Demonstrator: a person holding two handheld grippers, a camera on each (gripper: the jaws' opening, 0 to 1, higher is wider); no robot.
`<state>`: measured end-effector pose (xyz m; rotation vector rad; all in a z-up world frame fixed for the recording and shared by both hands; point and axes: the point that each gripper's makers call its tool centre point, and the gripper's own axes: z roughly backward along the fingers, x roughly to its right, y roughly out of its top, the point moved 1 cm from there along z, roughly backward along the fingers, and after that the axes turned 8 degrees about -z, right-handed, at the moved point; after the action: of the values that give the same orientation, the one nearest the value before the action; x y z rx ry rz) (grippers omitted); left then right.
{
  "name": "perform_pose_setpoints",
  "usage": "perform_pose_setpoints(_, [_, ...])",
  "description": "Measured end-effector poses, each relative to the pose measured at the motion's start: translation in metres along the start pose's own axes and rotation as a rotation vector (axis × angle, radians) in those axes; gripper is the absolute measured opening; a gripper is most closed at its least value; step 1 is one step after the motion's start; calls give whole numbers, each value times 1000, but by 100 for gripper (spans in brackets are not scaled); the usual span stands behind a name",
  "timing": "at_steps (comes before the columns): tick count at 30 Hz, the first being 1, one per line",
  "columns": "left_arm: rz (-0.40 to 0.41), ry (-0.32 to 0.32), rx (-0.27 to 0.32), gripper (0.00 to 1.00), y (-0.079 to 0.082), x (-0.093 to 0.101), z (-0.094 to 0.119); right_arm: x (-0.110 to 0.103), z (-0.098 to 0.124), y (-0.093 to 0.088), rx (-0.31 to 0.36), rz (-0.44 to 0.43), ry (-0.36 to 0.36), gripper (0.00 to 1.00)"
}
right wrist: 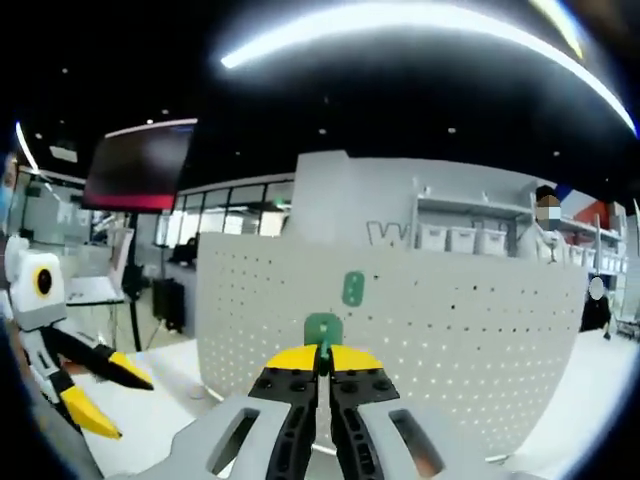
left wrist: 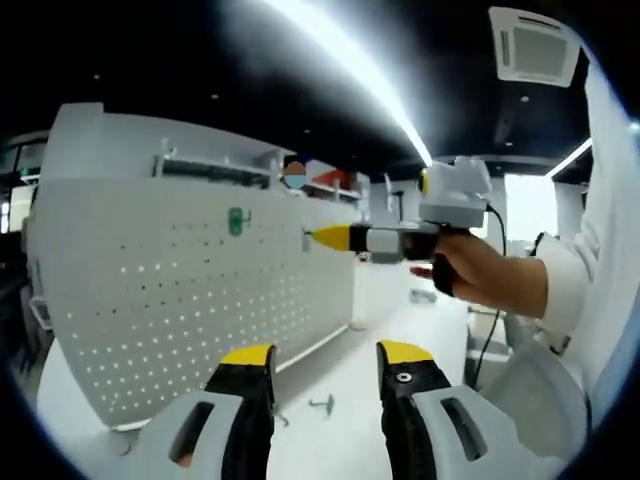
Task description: Insert the hook assembly into the mounting plate slot until the hook locks in place.
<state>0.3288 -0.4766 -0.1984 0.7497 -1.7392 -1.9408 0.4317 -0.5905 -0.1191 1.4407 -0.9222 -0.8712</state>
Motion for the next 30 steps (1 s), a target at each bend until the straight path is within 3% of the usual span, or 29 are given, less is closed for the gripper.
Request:
perform_pose_setpoints(9, [8, -4, -16, 47, -11, 8, 4, 22, -18, 17, 49, -1, -55, 0])
perform_pose_setpoints(19, [13, -10, -35, 47, -21, 9, 6, 45, -44, 23, 81, 9, -109, 0])
perform_pose_setpoints(30, [40, -10, -48, 47, -33, 5, 5, 58, -76, 22, 92, 33, -134, 0])
